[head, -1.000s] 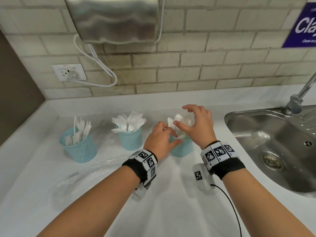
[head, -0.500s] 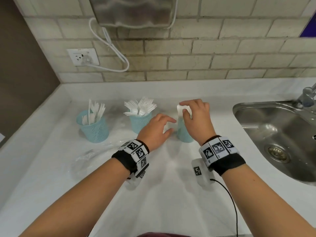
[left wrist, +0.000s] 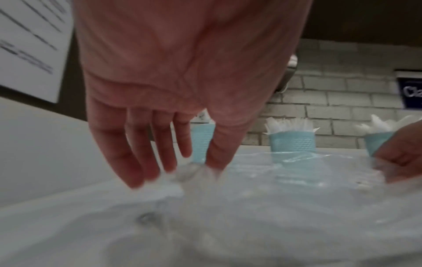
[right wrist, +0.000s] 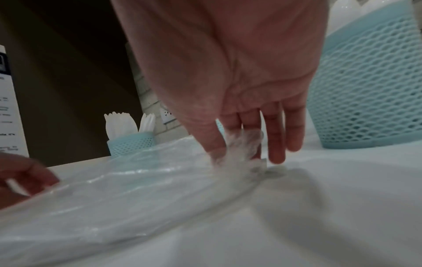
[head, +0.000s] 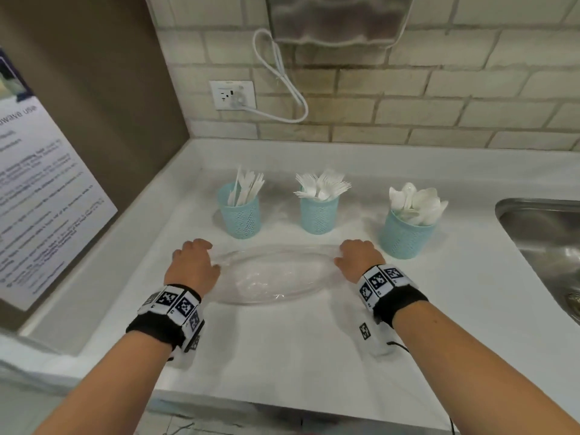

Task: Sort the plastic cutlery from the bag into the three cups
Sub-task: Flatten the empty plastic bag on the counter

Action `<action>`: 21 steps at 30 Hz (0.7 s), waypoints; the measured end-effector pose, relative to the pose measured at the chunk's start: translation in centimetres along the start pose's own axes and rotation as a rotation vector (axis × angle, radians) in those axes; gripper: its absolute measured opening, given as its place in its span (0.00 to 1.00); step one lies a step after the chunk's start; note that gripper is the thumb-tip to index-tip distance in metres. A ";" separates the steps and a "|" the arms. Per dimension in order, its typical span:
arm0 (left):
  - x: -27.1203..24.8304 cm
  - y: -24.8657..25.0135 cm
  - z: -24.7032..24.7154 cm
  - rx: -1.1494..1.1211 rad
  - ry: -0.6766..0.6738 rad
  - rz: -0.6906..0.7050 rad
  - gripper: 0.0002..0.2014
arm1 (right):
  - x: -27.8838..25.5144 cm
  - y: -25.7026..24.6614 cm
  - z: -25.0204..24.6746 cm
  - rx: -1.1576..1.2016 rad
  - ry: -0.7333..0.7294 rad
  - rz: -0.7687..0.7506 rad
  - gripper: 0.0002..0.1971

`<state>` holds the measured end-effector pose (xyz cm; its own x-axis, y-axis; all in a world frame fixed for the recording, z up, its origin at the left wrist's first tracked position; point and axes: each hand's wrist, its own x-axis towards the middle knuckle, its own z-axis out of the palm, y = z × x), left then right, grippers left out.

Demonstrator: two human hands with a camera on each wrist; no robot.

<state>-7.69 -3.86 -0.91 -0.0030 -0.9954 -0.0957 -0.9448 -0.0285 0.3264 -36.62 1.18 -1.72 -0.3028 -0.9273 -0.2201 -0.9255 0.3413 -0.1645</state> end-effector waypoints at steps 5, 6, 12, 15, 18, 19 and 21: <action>-0.3 -1.2 -0.5 -0.037 -0.115 -0.074 0.11 | -0.8 0.1 -0.9 0.321 0.071 0.081 0.10; -0.4 -1.1 -0.6 -0.024 -0.124 -0.052 0.10 | -1.2 0.0 -1.3 0.356 0.099 0.075 0.09; -0.4 -0.7 -1.4 -0.333 -0.065 0.039 0.08 | -3.1 0.0 -2.2 0.596 0.225 -0.058 0.23; -0.9 -0.2 -2.2 -0.697 -0.152 0.033 0.07 | -4.2 -0.5 -2.2 0.715 0.237 -0.123 0.26; -1.2 0.1 -2.9 -0.853 -0.236 0.029 0.10 | -5.2 -0.9 -2.5 0.856 0.187 -0.118 0.19; -1.2 0.0 -3.1 -0.867 -0.263 0.054 0.10 | -5.3 -0.9 -2.6 0.902 0.161 -0.112 0.17; -1.2 -0.4 -3.4 -0.848 -0.292 0.123 0.08 | -5.3 -0.6 -2.7 0.888 0.160 -0.128 0.13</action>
<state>-6.20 -2.99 2.27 -0.2806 -0.9362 -0.2114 -0.3741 -0.0961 0.9224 -35.06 5.52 2.11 -0.2995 -0.9538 -0.0239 -0.4587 0.1659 -0.8730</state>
